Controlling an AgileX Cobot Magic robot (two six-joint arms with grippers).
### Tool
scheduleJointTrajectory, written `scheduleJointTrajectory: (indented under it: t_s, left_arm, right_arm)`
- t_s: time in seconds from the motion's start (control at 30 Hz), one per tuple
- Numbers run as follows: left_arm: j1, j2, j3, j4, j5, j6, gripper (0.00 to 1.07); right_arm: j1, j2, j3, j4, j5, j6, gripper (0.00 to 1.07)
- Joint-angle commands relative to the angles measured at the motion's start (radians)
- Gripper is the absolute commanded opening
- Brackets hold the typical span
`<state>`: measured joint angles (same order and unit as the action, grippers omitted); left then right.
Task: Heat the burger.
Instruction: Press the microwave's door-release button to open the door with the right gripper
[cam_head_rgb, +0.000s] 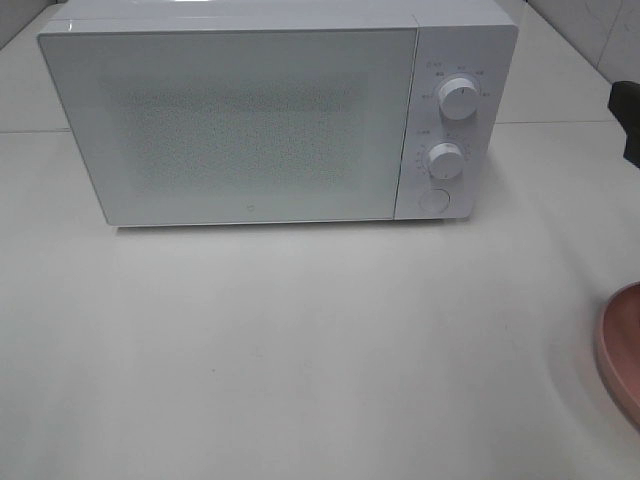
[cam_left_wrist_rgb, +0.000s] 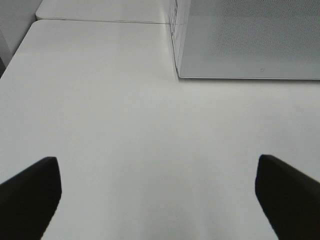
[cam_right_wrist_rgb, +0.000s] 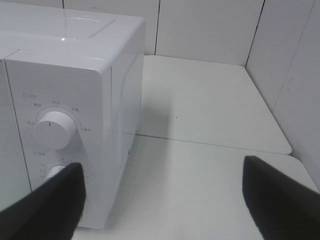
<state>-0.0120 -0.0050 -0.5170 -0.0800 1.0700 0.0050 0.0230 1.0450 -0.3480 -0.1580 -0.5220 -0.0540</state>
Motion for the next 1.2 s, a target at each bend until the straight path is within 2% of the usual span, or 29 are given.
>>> scheduleJointTrajectory:
  t_s: [0.03,0.17,0.43,0.47,0.5,0.57,0.63,0.7,0.83,0.97,1.0,1.07,1.2]
  left_arm:
    - [-0.006,-0.015,0.000,-0.007,0.000,0.001,0.98]
    - [-0.006,-0.015,0.000,-0.007,0.000,0.001,0.98]
    - [-0.006,-0.015,0.000,-0.007,0.000,0.001,0.98]
    - [-0.006,-0.015,0.000,-0.007,0.000,0.001,0.98]
    - [-0.006,-0.015,0.000,-0.007,0.000,0.001,0.98]
    - [-0.006,-0.015,0.000,-0.007,0.000,0.001,0.98]
    - [-0.006,-0.015,0.000,-0.007,0.000,0.001,0.98]
    - [-0.006,-0.015,0.000,-0.007,0.000,0.001,0.98]
    - [-0.006,-0.015,0.000,-0.007,0.000,0.001,0.98]
    - [-0.006,-0.015,0.000,-0.007,0.000,0.001,0.98]
    - [-0.006,-0.015,0.000,-0.007,0.000,0.001,0.98]
    - [-0.006,-0.015,0.000,-0.007,0.000,0.002,0.98]
    - [-0.006,-0.015,0.000,-0.007,0.000,0.002,0.98]
  right_arm:
    - [-0.005,0.072,0.003,0.104,-0.075,-0.078,0.76]
    - [-0.005,0.122,0.003,0.146,-0.115,-0.124,0.76]
    - [0.094,0.260,0.003,0.188,-0.282,-0.165,0.76]
    - [0.140,0.293,0.003,0.237,-0.309,-0.210,0.76]
    - [0.140,0.293,0.003,0.237,-0.309,-0.210,0.76]
    - [0.211,0.333,0.003,0.313,-0.349,-0.268,0.76]
    - [0.231,0.342,0.003,0.339,-0.363,-0.279,0.76]
    - [0.302,0.371,0.003,0.407,-0.397,-0.306,0.76]
    - [0.361,0.392,0.003,0.472,-0.424,-0.329,0.76]
    - [0.465,0.423,0.003,0.620,-0.472,-0.391,0.76]
    - [0.465,0.423,0.003,0.620,-0.472,-0.391,0.76]
    - [0.532,0.437,0.003,0.692,-0.508,-0.428,0.76]
    - [0.595,0.456,0.003,0.764,-0.545,-0.431,0.76]
